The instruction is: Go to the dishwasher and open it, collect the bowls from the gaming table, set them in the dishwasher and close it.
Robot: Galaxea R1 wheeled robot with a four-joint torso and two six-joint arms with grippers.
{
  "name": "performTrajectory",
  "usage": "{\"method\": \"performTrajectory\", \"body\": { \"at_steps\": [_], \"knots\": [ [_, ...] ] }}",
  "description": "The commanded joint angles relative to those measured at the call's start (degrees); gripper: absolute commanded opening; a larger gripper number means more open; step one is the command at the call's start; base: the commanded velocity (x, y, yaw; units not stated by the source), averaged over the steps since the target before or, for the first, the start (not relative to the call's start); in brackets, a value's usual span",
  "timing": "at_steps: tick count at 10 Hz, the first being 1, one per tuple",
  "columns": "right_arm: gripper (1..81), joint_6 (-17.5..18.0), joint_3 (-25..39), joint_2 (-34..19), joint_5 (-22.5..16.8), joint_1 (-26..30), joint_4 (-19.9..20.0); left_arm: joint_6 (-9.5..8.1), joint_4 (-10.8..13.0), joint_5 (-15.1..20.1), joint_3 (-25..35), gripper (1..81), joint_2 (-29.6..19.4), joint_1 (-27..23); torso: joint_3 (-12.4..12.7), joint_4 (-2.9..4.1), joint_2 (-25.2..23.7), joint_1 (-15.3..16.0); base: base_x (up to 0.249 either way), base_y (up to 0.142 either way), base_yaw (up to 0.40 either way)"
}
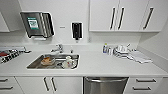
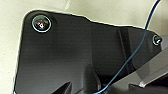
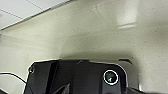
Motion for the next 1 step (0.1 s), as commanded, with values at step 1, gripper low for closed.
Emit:
{"method": "performTrajectory", "body": {
  "at_steps": [1],
  "knots": [
    [81.1,-2.96,-2.27,0.14,-4.87,1.32,2.69,0.51,0.61,2.60,-1.18,81.1,-0.11,-2.02,0.00,-0.02,0.00,0.00,0.000,0.000,0.000]
  ]
}}
